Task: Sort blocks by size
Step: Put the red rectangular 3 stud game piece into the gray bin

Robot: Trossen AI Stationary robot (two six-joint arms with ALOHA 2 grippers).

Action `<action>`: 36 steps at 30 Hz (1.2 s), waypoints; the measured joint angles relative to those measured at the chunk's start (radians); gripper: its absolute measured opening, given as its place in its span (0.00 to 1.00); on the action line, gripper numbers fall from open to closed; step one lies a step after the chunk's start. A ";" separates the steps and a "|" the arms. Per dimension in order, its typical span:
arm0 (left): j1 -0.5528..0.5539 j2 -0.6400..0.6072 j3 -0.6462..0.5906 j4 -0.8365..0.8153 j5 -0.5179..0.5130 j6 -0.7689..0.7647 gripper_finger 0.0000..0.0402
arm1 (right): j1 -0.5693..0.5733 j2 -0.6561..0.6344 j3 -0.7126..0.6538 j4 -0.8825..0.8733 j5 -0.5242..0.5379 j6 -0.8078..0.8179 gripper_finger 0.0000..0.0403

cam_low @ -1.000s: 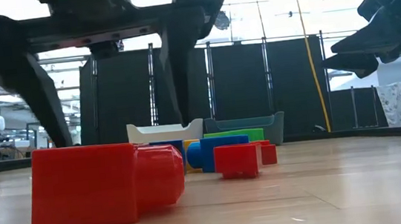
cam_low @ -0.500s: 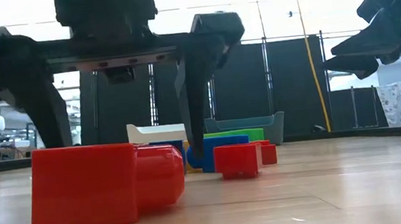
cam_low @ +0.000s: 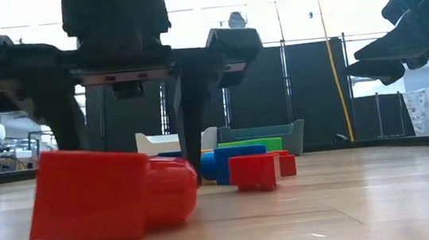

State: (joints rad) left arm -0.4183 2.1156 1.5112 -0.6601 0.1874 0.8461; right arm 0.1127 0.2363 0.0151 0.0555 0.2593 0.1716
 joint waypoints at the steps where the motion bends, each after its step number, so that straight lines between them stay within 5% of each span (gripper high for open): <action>1: 0.000 -0.001 0.000 0.000 -0.003 -0.001 0.61 | 0.000 0.000 0.000 0.000 0.000 0.000 0.69; 12: -0.002 -0.067 -0.002 -0.044 -0.162 -0.030 0.49 | 0.000 0.000 0.000 0.000 0.000 0.024 0.69; 28: 0.000 -0.088 -0.002 -0.063 -0.198 -0.158 0.02 | 0.000 0.000 0.000 0.000 0.000 0.026 0.69; 32: 0.000 -0.088 -0.002 -0.064 -0.213 -0.160 0.03 | 0.000 0.000 0.000 0.000 0.000 0.026 0.69; 36: -0.002 -0.088 0.022 -0.116 -0.296 -0.196 0.16 | 0.000 0.000 0.000 0.000 0.000 0.026 0.69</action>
State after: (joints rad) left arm -0.4206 2.0274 1.5332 -0.7766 -0.1088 0.6501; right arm 0.1127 0.2363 0.0151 0.0557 0.2596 0.1978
